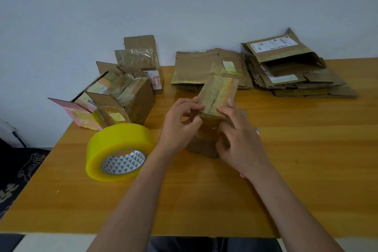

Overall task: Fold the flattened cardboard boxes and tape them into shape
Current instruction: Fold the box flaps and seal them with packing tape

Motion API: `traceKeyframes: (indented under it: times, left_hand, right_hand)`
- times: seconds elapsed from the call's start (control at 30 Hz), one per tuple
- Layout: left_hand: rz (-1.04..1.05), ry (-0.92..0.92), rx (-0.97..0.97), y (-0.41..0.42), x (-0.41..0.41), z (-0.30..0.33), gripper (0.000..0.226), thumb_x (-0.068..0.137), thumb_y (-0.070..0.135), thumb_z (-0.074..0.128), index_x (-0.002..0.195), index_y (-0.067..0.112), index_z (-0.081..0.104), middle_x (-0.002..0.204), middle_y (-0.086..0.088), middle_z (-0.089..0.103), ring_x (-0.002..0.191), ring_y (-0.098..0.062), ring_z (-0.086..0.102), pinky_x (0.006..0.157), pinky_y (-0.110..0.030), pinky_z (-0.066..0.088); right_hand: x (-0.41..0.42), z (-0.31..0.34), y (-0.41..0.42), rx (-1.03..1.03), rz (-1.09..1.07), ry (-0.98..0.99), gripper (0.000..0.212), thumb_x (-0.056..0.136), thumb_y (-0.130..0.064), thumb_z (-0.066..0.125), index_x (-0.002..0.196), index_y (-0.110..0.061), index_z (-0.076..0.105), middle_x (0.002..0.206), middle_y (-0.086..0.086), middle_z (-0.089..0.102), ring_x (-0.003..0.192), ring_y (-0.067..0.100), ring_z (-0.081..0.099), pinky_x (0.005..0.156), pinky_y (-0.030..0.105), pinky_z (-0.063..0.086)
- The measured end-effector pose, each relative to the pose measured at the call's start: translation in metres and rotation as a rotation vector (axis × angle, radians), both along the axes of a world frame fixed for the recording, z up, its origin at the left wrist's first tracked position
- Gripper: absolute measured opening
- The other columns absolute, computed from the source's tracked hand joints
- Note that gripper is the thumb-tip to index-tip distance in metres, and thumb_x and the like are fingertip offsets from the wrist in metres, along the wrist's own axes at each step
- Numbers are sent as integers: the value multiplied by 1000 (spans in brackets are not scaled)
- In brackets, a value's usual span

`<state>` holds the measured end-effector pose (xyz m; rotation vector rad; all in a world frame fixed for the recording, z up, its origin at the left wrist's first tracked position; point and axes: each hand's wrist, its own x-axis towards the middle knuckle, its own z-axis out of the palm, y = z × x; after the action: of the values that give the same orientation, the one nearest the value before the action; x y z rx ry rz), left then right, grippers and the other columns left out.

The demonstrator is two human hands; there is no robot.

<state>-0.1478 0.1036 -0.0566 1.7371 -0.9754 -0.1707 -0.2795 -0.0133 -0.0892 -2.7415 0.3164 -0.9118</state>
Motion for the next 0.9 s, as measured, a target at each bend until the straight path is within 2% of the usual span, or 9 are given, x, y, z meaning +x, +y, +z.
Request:
traceKeyframes:
  times: [0.07, 0.13, 0.23, 0.33, 0.53, 0.63, 0.73, 0.83, 0.9]
  left_hand:
    - [-5, -12, -14, -1, 0, -1, 20, 88, 8, 68, 108, 12, 70, 118, 14, 55, 102, 10, 55, 81, -11, 51]
    - [-2, -15, -9, -1, 2, -3, 20, 87, 13, 70, 107, 12, 70, 116, 16, 55, 104, 5, 56, 83, -11, 51]
    - [11, -11, -10, -3, 3, -6, 19, 84, 15, 72, 104, 16, 69, 116, 17, 55, 106, 8, 54, 84, -9, 48]
    - [73, -69, -37, -10, 3, -11, 21, 81, 11, 75, 99, 18, 69, 110, 20, 55, 108, 6, 54, 87, -7, 46]
    - [101, -187, -13, -12, 6, -15, 26, 80, 0, 75, 99, 18, 69, 111, 14, 57, 106, -5, 58, 84, -22, 55]
    - [72, -230, 23, -9, 3, -10, 31, 81, -9, 69, 101, 14, 67, 115, 11, 54, 109, -9, 58, 82, -21, 57]
    - [117, -187, 59, -9, -1, -1, 41, 82, -11, 66, 110, 17, 64, 124, 12, 48, 110, -9, 55, 82, -14, 53]
    - [248, -92, 111, -12, -10, 8, 65, 81, -7, 69, 132, 23, 44, 135, 4, 33, 109, -8, 50, 90, -20, 49]
    - [352, -48, 115, -12, -20, 11, 59, 85, -3, 67, 131, 20, 38, 133, -1, 31, 105, -12, 53, 88, -25, 52]
  right_hand:
    - [-5, 1, -1, 44, 43, -11, 7, 82, -20, 60, 83, -13, 61, 142, 3, 45, 148, 19, 21, 99, 44, 51]
    - [-4, 2, -2, 144, 71, -108, 11, 86, -28, 54, 86, -17, 52, 132, 1, 53, 146, 17, 28, 98, 45, 51]
    - [6, 1, 0, 245, 15, -284, 20, 95, -35, 57, 99, -16, 52, 111, 0, 62, 134, 11, 42, 101, 35, 48]
    - [17, -3, 0, 239, -50, -401, 20, 90, -28, 63, 99, -12, 56, 103, 3, 64, 126, 7, 46, 100, 26, 44]
    - [20, -13, -5, 192, -4, -349, 27, 83, -7, 73, 100, -10, 52, 115, 5, 60, 132, 14, 42, 109, 13, 31]
    - [17, -10, -5, 217, 26, -288, 36, 82, -11, 75, 106, -18, 48, 117, -4, 53, 133, 9, 39, 109, 18, 33]
    - [9, 9, -7, 500, 111, -338, 31, 88, -20, 70, 113, -20, 52, 115, -10, 57, 118, 7, 55, 97, 25, 48]
    - [7, 33, -23, 718, -7, -441, 32, 96, -23, 60, 126, -15, 51, 123, -6, 54, 109, -5, 53, 87, 9, 46]
    - [14, 39, -44, 779, -131, -385, 41, 99, -28, 55, 137, -18, 45, 135, -6, 47, 116, -9, 44, 88, 1, 38]
